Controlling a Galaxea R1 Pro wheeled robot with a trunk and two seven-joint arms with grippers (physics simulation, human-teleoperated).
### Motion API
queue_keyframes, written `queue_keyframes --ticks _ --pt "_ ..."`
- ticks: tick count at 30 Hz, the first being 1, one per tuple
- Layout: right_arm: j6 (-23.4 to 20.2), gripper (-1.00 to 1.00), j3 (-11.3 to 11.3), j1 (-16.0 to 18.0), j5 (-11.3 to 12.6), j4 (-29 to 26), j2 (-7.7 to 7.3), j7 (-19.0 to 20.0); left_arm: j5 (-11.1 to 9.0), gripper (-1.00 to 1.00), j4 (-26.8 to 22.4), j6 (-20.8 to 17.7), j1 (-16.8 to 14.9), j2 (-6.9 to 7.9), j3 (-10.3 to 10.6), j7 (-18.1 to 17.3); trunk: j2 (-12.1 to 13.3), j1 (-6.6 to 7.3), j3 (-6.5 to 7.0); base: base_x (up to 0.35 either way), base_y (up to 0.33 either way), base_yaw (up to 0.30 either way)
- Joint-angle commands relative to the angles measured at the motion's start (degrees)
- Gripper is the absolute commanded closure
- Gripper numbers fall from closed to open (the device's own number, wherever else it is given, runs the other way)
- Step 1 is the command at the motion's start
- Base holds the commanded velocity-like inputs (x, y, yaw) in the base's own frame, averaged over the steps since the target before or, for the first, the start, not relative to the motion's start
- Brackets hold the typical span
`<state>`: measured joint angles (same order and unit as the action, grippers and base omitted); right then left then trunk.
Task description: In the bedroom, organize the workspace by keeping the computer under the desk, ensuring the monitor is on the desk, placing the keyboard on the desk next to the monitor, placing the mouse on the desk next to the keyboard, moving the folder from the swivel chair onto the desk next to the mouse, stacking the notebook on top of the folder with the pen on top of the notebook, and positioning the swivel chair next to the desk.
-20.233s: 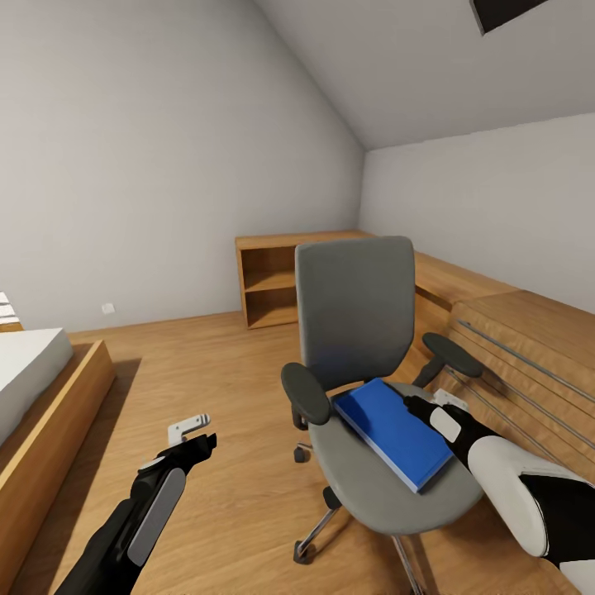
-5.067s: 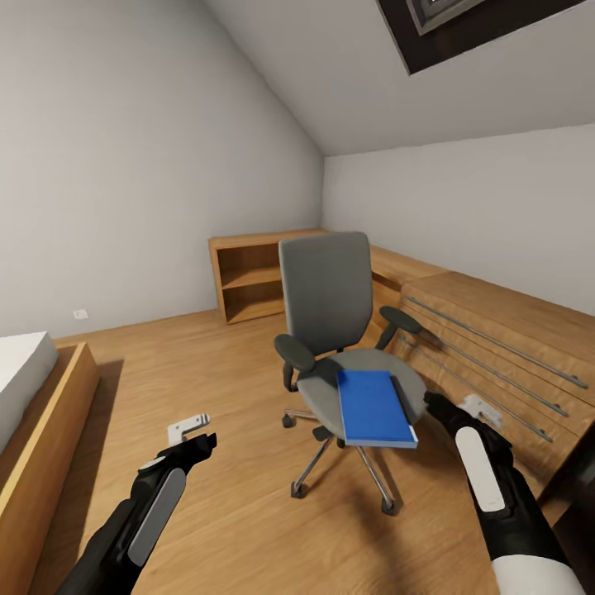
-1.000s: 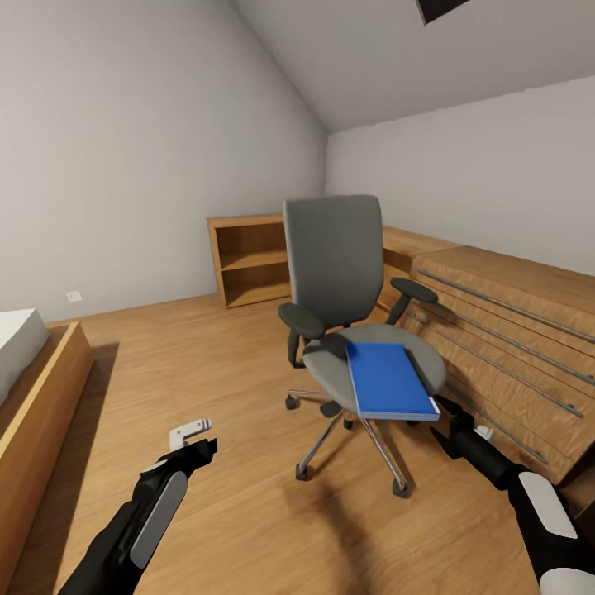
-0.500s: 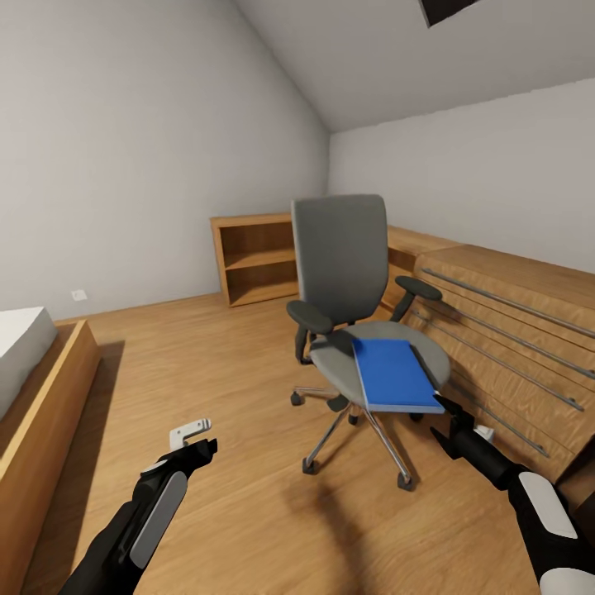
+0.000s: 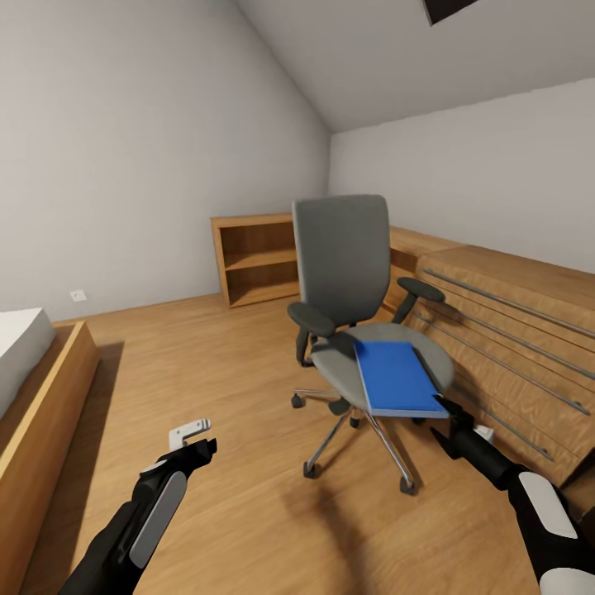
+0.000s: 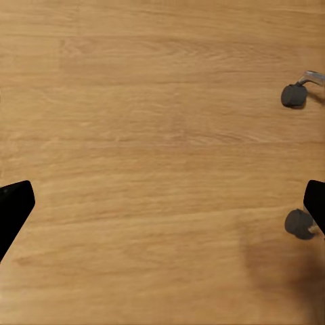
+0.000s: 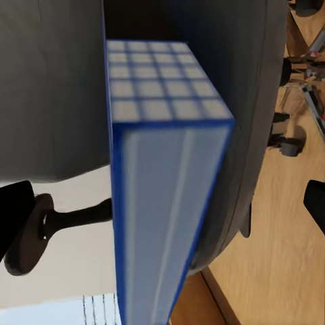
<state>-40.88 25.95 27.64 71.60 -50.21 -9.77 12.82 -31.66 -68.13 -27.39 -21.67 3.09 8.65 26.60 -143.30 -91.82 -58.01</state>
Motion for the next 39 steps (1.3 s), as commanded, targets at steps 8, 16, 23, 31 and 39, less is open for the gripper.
queue_keyframes --ticks 8,16,23,31,39 --pt "-0.31 -1.0 0.16 0.05 -0.22 -0.06 -0.06 0.15 -0.59 -1.0 0.42 -0.12 -0.04 0.07 0.14 0.64 -0.02 -0.01 -0.06 0.047 0.005 0.0" --pt "-0.32 -1.0 0.21 0.06 -0.23 -0.07 -0.07 0.13 -0.59 -1.0 0.45 -0.12 -0.04 0.07 0.14 0.64 -0.02 -0.01 -0.06 0.003 0.0 0.0" --pt "-0.22 -1.0 0.24 0.05 -0.26 -0.07 -0.07 0.18 -0.65 -1.0 0.52 -0.07 -0.03 0.07 0.14 0.72 -0.02 -0.01 -0.06 0.01 0.0 0.0" --pt "-0.17 -1.0 0.24 0.05 -0.37 -0.05 -0.07 0.19 -0.44 -1.0 0.46 -0.07 -0.04 -0.07 0.23 0.69 0.0 0.04 0.39 0.002 0.0 0.0" --pt "0.02 -1.0 0.31 0.05 -0.54 -0.07 -0.07 0.19 -0.6 -1.0 0.46 -0.12 -0.04 -0.02 0.23 0.65 0.0 0.04 0.39 0.0 0.0 0.0"
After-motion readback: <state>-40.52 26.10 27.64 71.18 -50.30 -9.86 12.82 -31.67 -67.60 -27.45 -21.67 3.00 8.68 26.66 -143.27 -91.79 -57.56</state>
